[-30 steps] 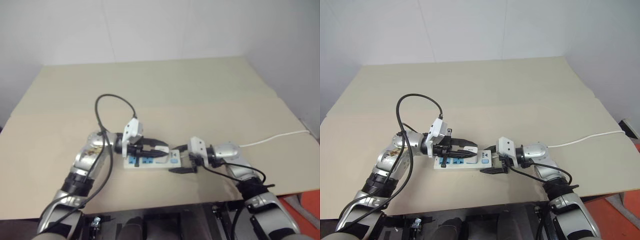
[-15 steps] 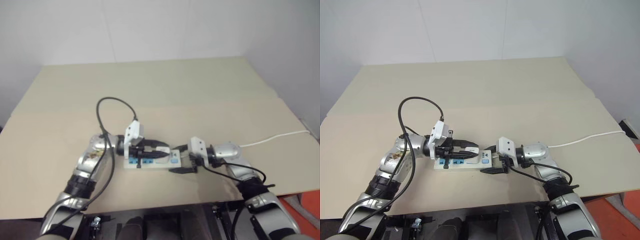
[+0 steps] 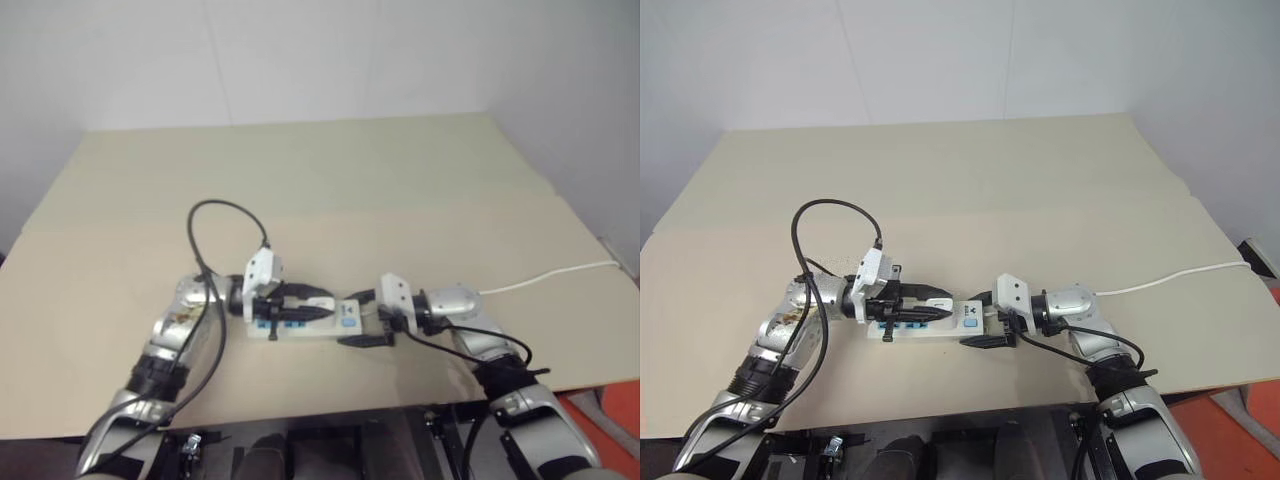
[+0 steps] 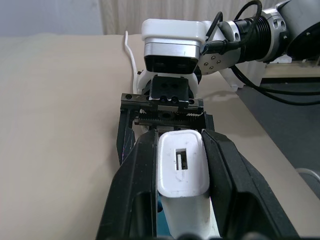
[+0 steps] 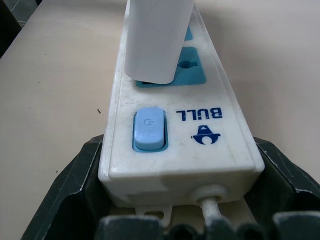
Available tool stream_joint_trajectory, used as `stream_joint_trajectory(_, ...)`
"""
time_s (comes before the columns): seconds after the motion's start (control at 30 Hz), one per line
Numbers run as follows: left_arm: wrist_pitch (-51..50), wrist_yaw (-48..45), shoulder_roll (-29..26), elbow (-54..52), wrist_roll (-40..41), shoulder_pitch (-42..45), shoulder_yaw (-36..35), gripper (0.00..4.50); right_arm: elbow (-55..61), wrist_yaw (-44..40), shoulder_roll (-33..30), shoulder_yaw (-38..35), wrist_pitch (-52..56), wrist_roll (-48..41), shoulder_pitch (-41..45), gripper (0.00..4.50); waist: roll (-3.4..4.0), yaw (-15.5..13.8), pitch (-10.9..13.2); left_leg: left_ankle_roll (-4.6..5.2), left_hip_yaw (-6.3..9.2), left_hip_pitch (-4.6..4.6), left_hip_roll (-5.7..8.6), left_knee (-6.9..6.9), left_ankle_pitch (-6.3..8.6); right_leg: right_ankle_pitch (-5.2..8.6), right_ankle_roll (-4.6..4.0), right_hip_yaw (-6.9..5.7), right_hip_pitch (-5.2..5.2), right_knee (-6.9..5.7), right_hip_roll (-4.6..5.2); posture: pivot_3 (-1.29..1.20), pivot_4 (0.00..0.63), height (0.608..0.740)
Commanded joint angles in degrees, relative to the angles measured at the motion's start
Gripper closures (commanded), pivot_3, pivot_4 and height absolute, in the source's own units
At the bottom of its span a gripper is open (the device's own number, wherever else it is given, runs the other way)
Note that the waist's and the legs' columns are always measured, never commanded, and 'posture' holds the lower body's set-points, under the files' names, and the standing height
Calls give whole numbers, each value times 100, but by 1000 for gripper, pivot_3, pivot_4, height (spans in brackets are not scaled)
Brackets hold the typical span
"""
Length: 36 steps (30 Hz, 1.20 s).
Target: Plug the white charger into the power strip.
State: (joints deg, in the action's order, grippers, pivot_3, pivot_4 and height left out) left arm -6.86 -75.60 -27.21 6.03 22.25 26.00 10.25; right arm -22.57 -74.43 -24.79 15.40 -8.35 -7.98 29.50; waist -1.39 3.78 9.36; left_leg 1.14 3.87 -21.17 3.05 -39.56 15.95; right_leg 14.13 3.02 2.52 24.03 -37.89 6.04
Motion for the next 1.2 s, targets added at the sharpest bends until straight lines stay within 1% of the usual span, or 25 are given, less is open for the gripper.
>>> stream_joint_trajectory(0.03,154,10,-225,254,-385,-307,125,3425,121,-12,-65,42,22,66,2,1083,0,1,0,0,0,2,0,4,0,0,0,0,0,2,0,0,150,740)
stream_joint_trajectory(0.27,455,79,-275,339,-540,-477,287,3425,91,-37,-74,56,20,65,30,1083,3,-1,-4,-2,0,13,0,36,-1,-4,-6,0,-4,21,1,0,150,740)
stream_joint_trajectory(0.5,411,49,-278,528,-560,-455,460,3425,86,-39,-54,76,24,73,54,1083,4,-7,-7,-3,0,28,0,50,-2,-4,-6,0,-16,28,1,0,150,740)
stream_joint_trajectory(0.57,412,64,-276,547,-556,-456,469,3425,92,-34,-48,78,29,73,49,1083,4,-9,-7,-2,0,48,0,59,-2,-3,-6,0,-40,37,1,0,150,740)
stream_joint_trajectory(0.63,414,64,-309,535,-556,-485,470,3425,95,-26,-49,81,28,73,44,1083,6,-7,-8,-2,0,93,-3,79,-1,-3,-5,-4,-90,63,-1,0,150,740)
stream_joint_trajectory(0.67,399,51,-346,500,-539,-526,463,3425,106,-21,-55,82,31,72,35,1083,6,-4,-8,-1,0,102,-8,84,-1,-4,-6,-6,-103,75,-6,0,150,740)
stream_joint_trajectory(0.87,348,17,-519,426,-503,-726,421,3425,127,-27,-95,78,45,59,15,1083,10,8,-11,-1,0,101,-18,89,0,-4,-6,-5,-100,79,-13,0,150,740)
stream_joint_trajectory(1.2,274,107,-437,470,-432,-590,336,3425,79,-55,-108,94,51,49,66,1083,12,6,-12,-2,0,101,-25,90,1,-4,-6,-4,-100,82,-20,0,150,740)
